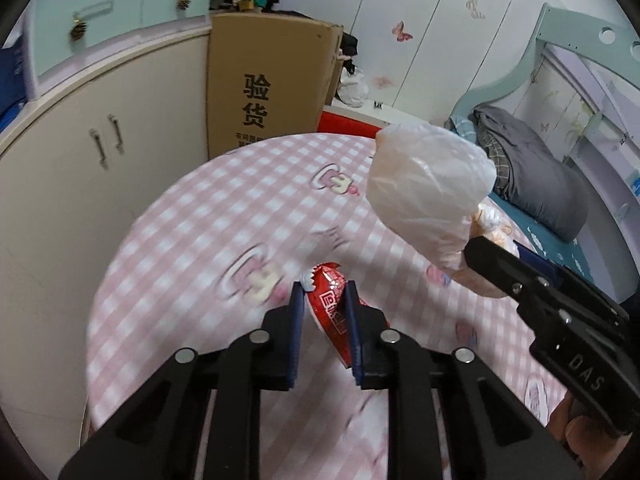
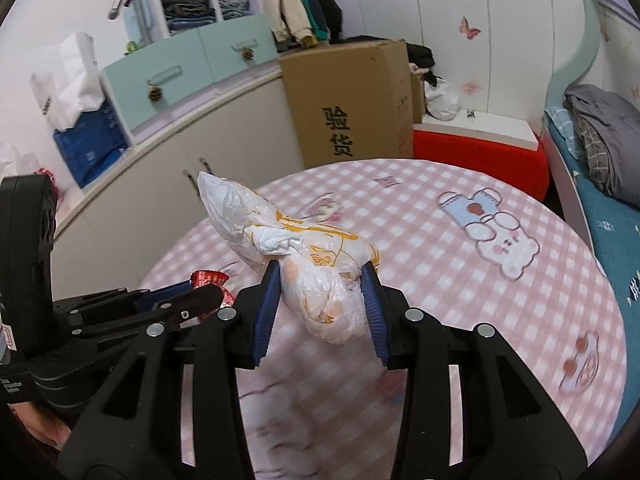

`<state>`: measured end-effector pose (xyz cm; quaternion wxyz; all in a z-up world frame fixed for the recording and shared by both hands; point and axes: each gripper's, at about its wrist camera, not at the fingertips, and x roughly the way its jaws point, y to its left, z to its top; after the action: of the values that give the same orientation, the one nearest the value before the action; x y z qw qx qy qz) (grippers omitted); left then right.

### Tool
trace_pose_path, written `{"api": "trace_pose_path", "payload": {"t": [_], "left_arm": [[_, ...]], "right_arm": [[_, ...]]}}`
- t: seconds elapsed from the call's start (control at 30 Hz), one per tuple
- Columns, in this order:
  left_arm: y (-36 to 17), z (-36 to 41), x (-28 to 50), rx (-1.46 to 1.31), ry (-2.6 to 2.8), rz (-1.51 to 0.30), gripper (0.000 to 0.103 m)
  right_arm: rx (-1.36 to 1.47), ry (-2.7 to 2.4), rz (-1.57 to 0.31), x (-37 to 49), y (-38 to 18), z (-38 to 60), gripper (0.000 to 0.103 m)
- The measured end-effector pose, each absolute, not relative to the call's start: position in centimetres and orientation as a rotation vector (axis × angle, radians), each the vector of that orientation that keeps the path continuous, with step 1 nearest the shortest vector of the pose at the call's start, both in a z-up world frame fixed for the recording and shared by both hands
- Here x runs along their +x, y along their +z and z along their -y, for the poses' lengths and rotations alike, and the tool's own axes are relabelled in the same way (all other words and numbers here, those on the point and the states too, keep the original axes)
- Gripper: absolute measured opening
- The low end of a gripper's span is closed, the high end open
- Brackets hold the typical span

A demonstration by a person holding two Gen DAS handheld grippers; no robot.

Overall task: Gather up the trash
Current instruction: 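Carry the white bag and red packet over the blue bin with both tools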

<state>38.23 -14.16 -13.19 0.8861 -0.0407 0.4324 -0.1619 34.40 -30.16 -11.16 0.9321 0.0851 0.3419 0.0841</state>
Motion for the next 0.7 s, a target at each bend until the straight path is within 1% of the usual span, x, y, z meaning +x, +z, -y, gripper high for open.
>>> {"api": "trace_pose_path", "payload": {"t": [0.37, 0.5, 0.7], "left_arm": [[-11.4, 1.8, 28.5, -0.132, -0.170, -0.823, 0.019], [-11.8, -2.2, 26.0, -0.129, -0.105, -0.813, 0.019], [-14.0, -8.3, 23.6, -0.162, -0.004, -0.834, 0.019]], "right_arm": [[0.172, 0.324, -0.639, 27.4, -9.9, 19.1, 0.040], [0.167, 0.389, -0.637, 25.7, -10.4, 14.0, 0.040], [0.147, 0.449, -0.652, 24.2, -11.9, 8.0, 0.040]]}}
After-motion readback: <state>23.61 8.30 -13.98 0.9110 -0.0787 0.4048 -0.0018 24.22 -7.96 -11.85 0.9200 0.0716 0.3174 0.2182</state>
